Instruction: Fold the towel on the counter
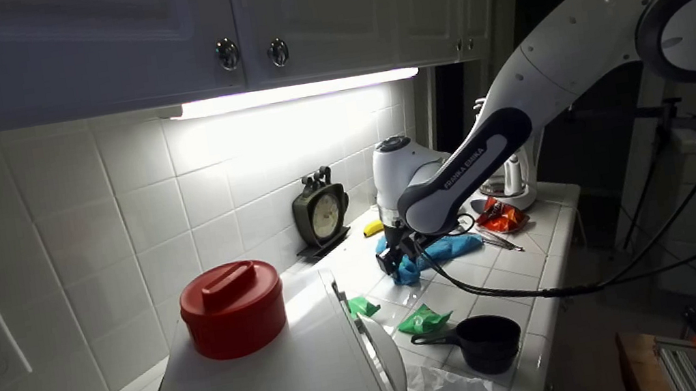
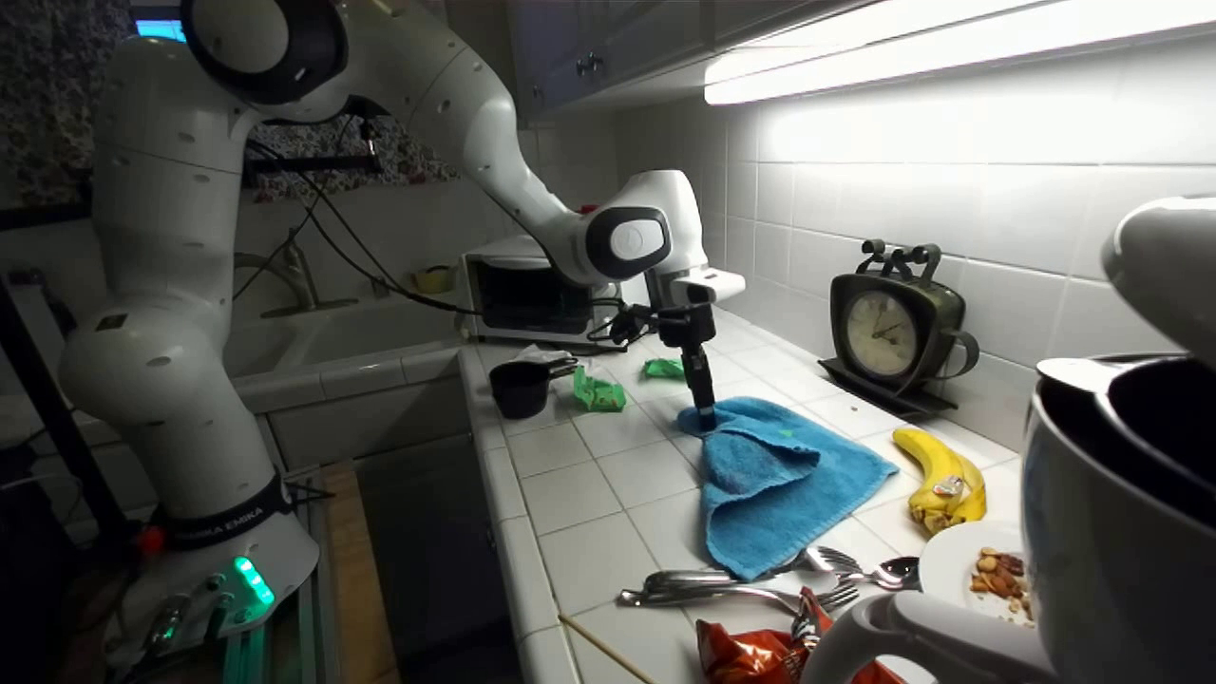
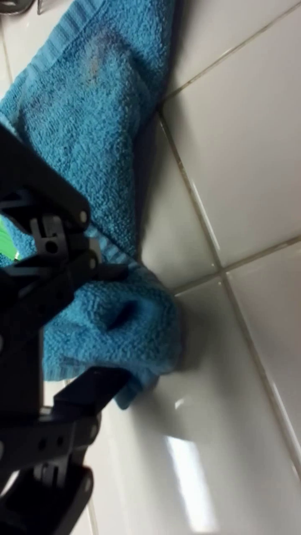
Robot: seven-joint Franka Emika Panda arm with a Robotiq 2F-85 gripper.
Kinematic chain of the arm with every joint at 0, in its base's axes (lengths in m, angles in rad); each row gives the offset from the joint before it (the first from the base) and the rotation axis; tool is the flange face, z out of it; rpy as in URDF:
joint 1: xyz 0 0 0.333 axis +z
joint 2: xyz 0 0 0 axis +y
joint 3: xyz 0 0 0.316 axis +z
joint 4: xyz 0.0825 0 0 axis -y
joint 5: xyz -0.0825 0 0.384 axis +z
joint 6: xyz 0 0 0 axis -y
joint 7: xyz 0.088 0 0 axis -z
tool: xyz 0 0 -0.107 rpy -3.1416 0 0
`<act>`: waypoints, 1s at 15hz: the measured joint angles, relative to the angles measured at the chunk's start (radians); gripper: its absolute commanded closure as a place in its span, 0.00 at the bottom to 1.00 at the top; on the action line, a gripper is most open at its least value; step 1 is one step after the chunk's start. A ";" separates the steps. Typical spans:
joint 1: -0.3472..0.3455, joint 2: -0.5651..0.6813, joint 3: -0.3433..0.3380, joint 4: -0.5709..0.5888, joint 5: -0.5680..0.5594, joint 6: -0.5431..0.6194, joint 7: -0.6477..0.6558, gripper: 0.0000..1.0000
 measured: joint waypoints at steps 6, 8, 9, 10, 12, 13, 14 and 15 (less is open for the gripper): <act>0.000 -0.062 0.010 -0.016 0.022 -0.097 -0.006 1.00; 0.000 -0.093 0.022 -0.027 0.029 -0.144 -0.008 0.97; 0.000 -0.107 0.026 -0.030 0.029 -0.161 -0.008 0.97; 0.000 -0.121 0.028 -0.034 0.028 -0.175 -0.008 0.97; -0.004 -0.145 0.027 -0.038 0.023 -0.198 -0.008 0.97; -0.009 -0.155 0.026 -0.039 0.022 -0.209 -0.008 0.97; -0.015 -0.164 0.023 -0.039 0.020 -0.218 -0.009 0.97; -0.023 -0.171 0.020 -0.039 0.019 -0.225 -0.011 0.97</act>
